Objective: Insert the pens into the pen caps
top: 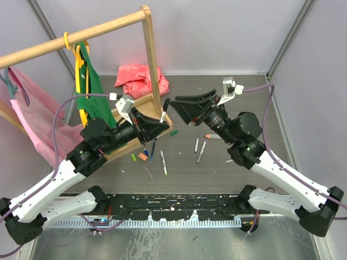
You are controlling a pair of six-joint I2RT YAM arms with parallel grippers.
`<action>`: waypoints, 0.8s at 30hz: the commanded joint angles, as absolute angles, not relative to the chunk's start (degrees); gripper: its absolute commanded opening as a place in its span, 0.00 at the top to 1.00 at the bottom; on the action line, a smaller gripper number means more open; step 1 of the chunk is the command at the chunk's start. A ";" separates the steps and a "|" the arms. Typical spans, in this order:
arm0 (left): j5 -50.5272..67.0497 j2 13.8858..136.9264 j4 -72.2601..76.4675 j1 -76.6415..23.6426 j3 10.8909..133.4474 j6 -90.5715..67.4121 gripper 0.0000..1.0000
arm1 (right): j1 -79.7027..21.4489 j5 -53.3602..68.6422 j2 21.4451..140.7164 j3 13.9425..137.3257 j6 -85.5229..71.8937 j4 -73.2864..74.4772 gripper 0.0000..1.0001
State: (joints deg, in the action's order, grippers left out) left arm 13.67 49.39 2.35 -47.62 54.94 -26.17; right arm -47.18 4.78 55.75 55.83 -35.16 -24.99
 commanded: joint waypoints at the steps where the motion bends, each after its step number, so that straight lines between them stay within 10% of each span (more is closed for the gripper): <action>1: 18.68 49.04 4.94 -47.46 56.78 -25.69 1.00 | -47.29 4.71 55.61 59.56 -32.74 -24.98 0.47; 24: 21.99 50.81 6.65 -47.48 57.60 -26.02 1.00 | -47.20 13.71 58.57 61.43 -34.37 -25.77 0.56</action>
